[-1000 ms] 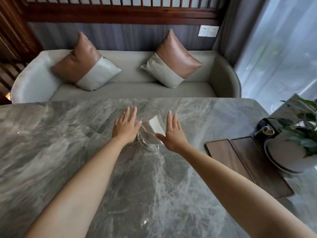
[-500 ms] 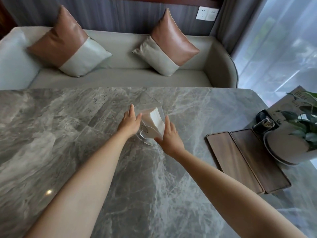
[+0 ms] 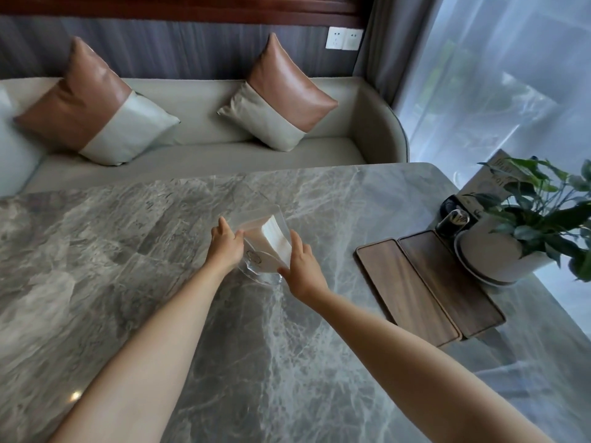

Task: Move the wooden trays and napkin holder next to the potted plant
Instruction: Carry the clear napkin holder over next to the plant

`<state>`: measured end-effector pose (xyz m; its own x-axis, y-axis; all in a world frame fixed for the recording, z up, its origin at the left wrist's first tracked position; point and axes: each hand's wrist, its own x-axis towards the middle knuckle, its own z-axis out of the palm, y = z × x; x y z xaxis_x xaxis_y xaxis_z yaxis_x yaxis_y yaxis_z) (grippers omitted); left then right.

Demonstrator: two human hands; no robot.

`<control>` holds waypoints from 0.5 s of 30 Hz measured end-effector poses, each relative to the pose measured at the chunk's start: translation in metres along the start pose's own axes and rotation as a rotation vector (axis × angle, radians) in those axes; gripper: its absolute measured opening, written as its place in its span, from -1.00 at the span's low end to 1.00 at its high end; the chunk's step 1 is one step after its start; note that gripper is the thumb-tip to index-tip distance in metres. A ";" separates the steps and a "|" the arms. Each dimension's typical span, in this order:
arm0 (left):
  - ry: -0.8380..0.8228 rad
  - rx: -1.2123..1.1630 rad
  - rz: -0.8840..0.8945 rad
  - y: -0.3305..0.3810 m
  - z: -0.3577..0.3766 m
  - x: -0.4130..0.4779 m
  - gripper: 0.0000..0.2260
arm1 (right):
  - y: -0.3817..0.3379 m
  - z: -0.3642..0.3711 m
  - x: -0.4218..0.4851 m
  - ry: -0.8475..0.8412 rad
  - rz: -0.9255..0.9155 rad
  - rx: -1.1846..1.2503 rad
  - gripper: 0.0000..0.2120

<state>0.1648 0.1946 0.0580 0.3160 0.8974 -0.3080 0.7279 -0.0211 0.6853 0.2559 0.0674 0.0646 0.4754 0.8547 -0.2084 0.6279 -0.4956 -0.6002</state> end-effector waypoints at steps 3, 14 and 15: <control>-0.003 -0.011 0.024 0.015 0.001 -0.010 -0.46 | 0.006 -0.013 -0.010 0.037 -0.003 0.010 -0.27; -0.028 -0.087 0.197 0.115 0.041 -0.064 -0.50 | 0.058 -0.115 -0.057 0.236 0.036 0.018 -0.30; -0.034 -0.100 0.210 0.126 0.049 -0.071 -0.51 | 0.067 -0.126 -0.063 0.251 0.046 0.018 -0.28</control>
<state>0.2640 0.1069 0.1337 0.4756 0.8625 -0.1731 0.5811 -0.1603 0.7979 0.3454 -0.0388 0.1348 0.6424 0.7654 -0.0388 0.5924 -0.5281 -0.6085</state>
